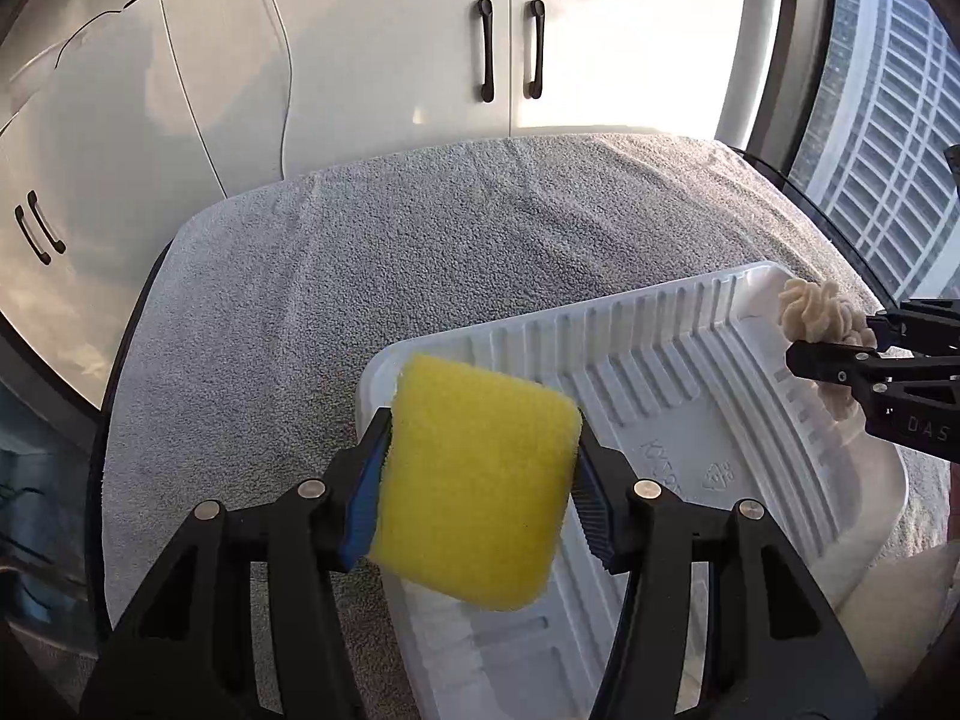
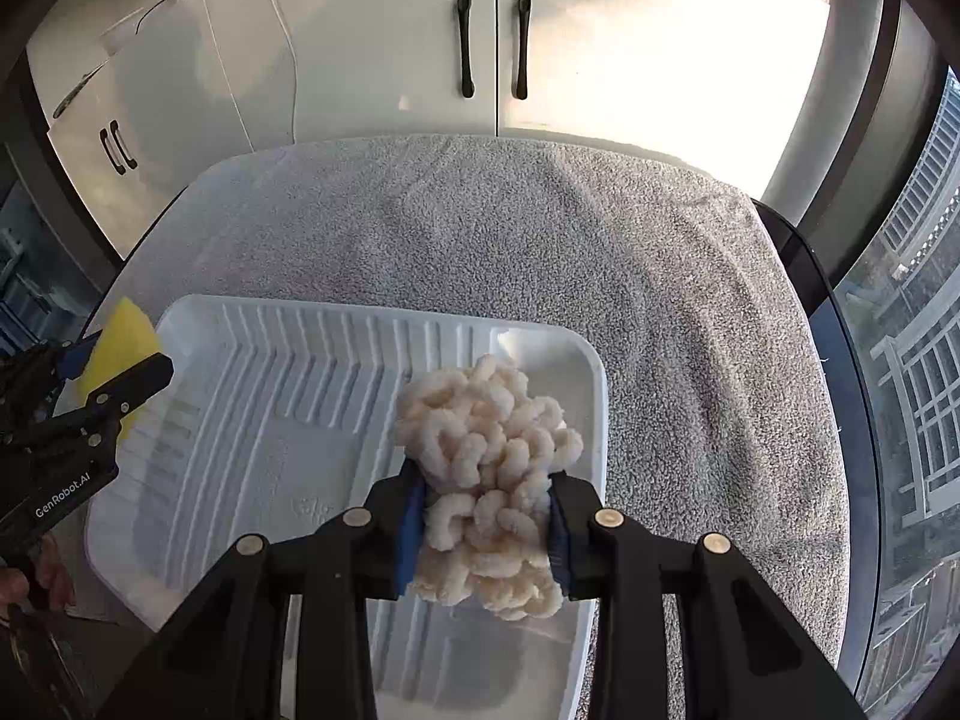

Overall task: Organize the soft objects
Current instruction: 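Carry both items to the white tray and release them inside, then withdraw both open tools from the tray back toward the objects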

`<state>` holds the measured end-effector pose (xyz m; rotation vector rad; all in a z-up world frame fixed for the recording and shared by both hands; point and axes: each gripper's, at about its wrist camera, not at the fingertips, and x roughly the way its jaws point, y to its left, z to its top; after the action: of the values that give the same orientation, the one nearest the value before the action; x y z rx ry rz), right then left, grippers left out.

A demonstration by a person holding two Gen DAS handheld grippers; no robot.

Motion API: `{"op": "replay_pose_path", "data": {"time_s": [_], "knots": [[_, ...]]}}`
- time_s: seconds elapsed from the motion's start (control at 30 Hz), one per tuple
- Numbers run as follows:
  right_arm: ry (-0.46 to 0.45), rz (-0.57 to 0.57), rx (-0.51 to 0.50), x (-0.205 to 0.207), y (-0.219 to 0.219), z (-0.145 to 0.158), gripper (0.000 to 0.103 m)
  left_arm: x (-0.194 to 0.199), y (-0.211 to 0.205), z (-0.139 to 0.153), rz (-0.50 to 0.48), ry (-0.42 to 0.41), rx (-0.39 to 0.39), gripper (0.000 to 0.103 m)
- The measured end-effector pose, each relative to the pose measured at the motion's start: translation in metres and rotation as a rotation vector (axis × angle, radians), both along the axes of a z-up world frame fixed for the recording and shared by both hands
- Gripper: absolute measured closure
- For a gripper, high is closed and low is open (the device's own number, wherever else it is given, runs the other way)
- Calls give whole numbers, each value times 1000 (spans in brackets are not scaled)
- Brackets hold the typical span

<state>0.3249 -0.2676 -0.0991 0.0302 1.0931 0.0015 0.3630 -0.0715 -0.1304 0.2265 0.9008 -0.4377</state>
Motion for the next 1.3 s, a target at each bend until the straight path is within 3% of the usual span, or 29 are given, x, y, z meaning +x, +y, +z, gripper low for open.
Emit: {"op": "replay_pose_path", "data": {"time_s": [0.17, 0.33, 0.5, 0.63, 0.7, 0.87, 1.03, 1.13, 1.3], "knots": [[78, 40, 83, 16, -2, -18, 67, 3, -12, -11, -63, 63, -20, 48], [95, 59, 36, 18, 2, -29, 62, 6, -18, -21, -55, 104, -11, 44], [99, 91, 0, 19, 11, -31, 56, 7, -19, -24, -57, 110, 1, 34], [101, 93, 2, 19, 9, -28, 53, 4, -19, -19, -63, 85, 5, 34], [102, 95, 5, 18, 9, -27, 44, 2, -18, -16, -73, 81, -4, 29], [73, 116, 17, 13, 9, -18, 28, -1, -17, -12, -75, 90, -30, 29], [60, 110, 5, 10, 7, -10, 27, -5, -18, -9, -64, 68, -17, 29], [51, 100, -4, 6, 4, -5, 27, -9, -12, 0, -32, 11, -4, 29], [21, 59, 0, -4, -8, 6, 27, -11, 9, 18, 43, -21, -56, 29]]}}
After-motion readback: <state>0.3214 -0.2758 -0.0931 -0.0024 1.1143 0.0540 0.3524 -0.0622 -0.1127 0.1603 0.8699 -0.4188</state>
